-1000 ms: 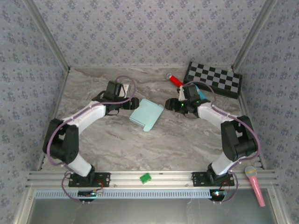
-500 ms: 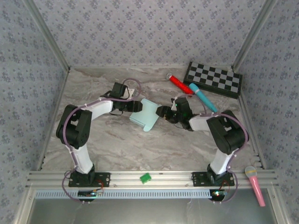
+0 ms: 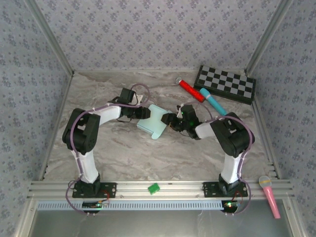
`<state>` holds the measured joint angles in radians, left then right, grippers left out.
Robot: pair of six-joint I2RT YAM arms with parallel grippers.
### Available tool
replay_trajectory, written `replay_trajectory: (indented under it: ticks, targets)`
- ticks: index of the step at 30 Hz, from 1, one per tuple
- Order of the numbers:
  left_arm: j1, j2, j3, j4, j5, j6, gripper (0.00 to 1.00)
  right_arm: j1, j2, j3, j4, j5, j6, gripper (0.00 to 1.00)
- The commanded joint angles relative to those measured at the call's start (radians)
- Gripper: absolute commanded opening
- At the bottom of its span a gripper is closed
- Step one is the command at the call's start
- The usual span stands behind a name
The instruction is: Fold the paper box
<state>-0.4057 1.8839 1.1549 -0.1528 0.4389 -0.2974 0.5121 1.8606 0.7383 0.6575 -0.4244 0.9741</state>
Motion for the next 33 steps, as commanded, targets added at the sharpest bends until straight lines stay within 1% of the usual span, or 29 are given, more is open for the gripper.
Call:
replay_trajectory:
  ticks: [1,3,11,17,24,33]
  targets:
    - [0.003,0.018,0.013,0.024,0.028,-0.015,0.46,0.006,0.050,0.013,0.080,-0.028,0.045,0.50]
    - [0.003,0.017,0.006,0.028,0.027,-0.020,0.44,0.008,0.059,0.012,0.104,-0.039,0.055,0.47]
    - [0.003,0.018,-0.003,0.039,0.030,-0.033,0.41,0.022,0.058,0.017,0.086,-0.048,0.023,0.42]
    - [0.003,0.013,-0.016,0.074,0.077,-0.071,0.41,0.030,0.032,0.021,0.109,-0.057,0.009,0.40]
    - [-0.002,-0.007,-0.029,0.103,0.124,-0.109,0.42,0.048,-0.064,0.037,-0.002,-0.008,-0.073,0.40]
    - [-0.030,-0.005,-0.034,0.140,0.156,-0.154,0.44,0.054,-0.138,0.062,-0.101,0.017,-0.120,0.39]
